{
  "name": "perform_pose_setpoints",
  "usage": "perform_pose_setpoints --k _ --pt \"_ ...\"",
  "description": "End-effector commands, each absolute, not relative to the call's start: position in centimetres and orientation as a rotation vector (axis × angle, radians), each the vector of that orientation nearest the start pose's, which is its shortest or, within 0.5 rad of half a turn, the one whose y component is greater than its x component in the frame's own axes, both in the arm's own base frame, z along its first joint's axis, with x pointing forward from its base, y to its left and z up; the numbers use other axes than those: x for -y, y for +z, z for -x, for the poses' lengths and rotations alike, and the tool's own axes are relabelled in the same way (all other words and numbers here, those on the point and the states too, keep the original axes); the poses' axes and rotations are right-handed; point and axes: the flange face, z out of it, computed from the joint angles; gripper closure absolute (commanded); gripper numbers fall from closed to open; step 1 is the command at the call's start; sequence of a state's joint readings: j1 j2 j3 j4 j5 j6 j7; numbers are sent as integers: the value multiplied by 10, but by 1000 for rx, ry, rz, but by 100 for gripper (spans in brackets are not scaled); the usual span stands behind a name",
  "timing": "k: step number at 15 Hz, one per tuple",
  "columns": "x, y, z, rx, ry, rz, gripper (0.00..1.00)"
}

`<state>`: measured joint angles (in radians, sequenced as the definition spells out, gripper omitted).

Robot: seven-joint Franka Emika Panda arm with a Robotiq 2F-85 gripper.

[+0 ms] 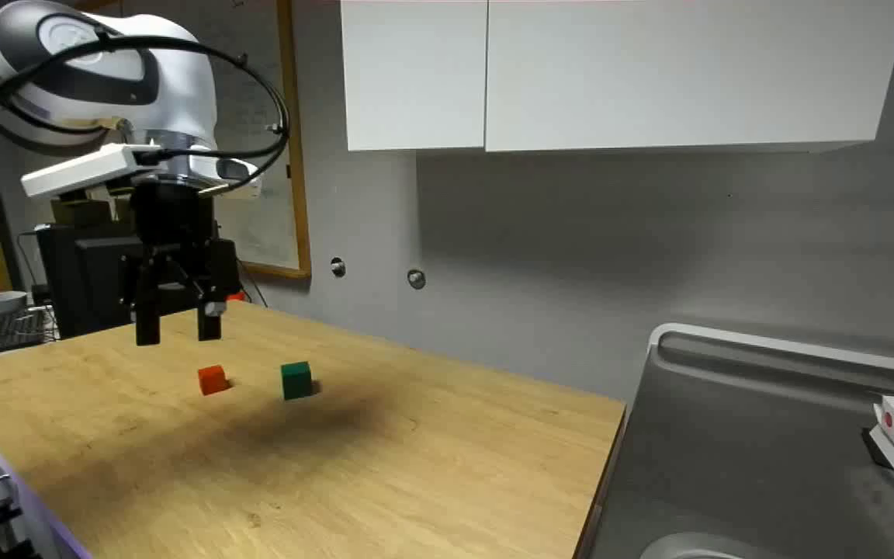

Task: Put the orange block on the green block

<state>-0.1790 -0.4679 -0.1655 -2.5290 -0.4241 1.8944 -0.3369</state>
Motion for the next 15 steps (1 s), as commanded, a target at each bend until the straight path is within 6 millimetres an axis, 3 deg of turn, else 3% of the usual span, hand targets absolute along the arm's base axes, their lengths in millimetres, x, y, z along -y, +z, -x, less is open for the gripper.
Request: perform_pose_setpoints --k 1,11,15 --pt "158 426 -349 313 437 3342 0" --pt "158 426 -349 313 437 3342 0" --pt "159 423 -359 261 467 3344 0"
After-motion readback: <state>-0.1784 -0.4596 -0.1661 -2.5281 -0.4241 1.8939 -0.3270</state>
